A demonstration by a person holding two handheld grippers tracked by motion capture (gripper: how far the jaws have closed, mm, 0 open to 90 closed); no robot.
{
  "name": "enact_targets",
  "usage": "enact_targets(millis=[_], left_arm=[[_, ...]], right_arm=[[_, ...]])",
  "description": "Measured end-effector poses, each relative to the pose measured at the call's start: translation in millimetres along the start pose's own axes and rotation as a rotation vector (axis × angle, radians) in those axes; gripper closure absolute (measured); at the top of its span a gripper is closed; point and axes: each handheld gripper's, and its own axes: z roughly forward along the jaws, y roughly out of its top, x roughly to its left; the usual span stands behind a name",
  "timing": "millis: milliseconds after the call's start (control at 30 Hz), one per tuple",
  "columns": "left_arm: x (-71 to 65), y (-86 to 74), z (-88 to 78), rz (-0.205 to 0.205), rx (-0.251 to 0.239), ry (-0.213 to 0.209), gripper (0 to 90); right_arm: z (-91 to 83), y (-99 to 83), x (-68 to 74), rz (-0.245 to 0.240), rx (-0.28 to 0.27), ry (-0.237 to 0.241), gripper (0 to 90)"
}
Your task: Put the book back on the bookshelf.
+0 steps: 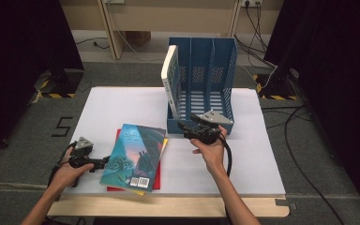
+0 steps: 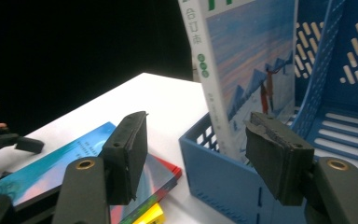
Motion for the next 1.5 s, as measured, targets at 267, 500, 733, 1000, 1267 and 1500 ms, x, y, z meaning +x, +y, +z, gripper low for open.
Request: enact_targets(millis=[267,500,733,1000,1267,1500], left_arm=[[-0.1,0.0,0.0,0.0,0.0,0.001,6.7],[0.0,0.0,0.0,0.0,0.0,0.0,6.7],[-0.1,0.0,0.0,0.0,0.0,0.001,6.7],[-0.1,0.0,0.0,0.0,0.0,0.001,6.7],[3.7,-0.1,-2.4,-0.009,-0.011,-0.007,9.5],[6.9,2.8,-7.8,-0.055,-0.044,-0.008,14.8]], right_arm=[[-6.0,-8.5,3.0,-0.003,0.022,0.021,38.9],[-10.0,-15.0,4.4,0.013,0.033,0.033,37.9],[-11.1,-21.6,9.6,0.013,0.049,0.056,37.1],[-8.7,-37.6,15.6,0.033,0.09,0.09,36.3],[-5.0,-46.6,20.7,0.04,0.12,0.108,35.1],[0.3,-53.0,26.8,0.043,0.15,0.129,33.5]])
